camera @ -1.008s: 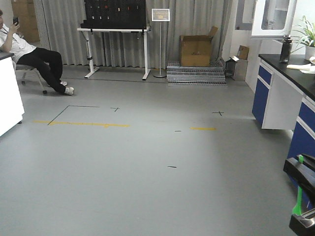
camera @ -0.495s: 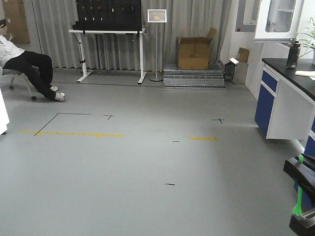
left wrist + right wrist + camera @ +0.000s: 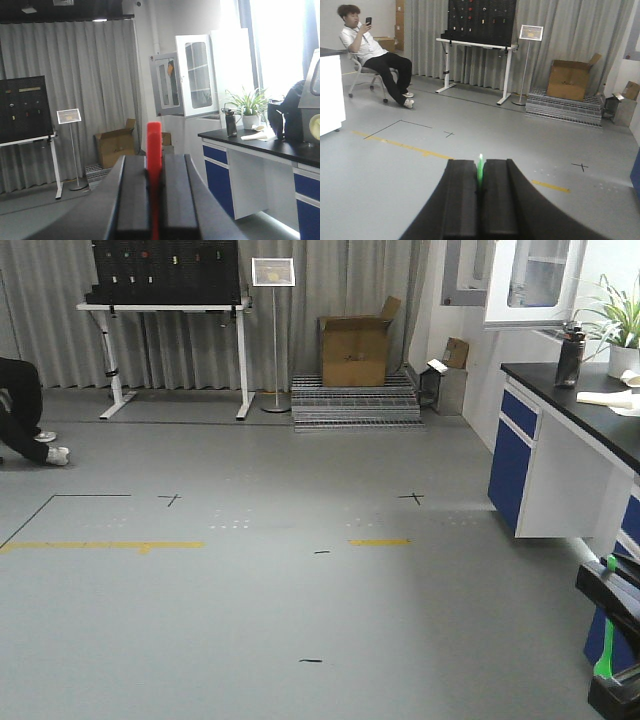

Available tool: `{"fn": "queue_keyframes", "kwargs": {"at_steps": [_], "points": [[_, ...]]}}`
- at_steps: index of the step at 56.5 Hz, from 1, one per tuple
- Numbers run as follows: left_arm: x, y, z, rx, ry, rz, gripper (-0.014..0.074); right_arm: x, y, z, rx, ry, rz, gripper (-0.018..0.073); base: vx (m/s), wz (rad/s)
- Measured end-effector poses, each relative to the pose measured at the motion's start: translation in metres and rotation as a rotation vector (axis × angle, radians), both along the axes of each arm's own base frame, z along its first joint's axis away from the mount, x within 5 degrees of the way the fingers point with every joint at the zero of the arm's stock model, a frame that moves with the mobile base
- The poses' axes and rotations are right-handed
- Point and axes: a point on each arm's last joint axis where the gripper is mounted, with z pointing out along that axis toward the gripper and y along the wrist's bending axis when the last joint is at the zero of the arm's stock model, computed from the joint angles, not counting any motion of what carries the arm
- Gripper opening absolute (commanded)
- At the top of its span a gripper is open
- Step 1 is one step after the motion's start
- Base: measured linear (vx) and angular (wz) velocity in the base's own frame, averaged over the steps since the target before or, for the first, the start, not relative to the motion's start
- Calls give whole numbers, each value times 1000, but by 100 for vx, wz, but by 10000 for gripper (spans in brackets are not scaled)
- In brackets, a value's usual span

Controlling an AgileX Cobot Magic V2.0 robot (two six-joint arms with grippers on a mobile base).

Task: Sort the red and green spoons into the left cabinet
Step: 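Drive the base to the white cabinet with the blue tray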

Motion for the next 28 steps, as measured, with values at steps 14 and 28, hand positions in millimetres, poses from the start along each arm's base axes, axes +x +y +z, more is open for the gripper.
{"fn": "queue_keyframes", "kwargs": {"at_steps": [14,28], "points": [[0,0,0,0,0,0,31,0,0,0,0,0,0,-6,48,-21],[0,0,0,0,0,0,31,0,0,0,0,0,0,-6,53,-8]]}}
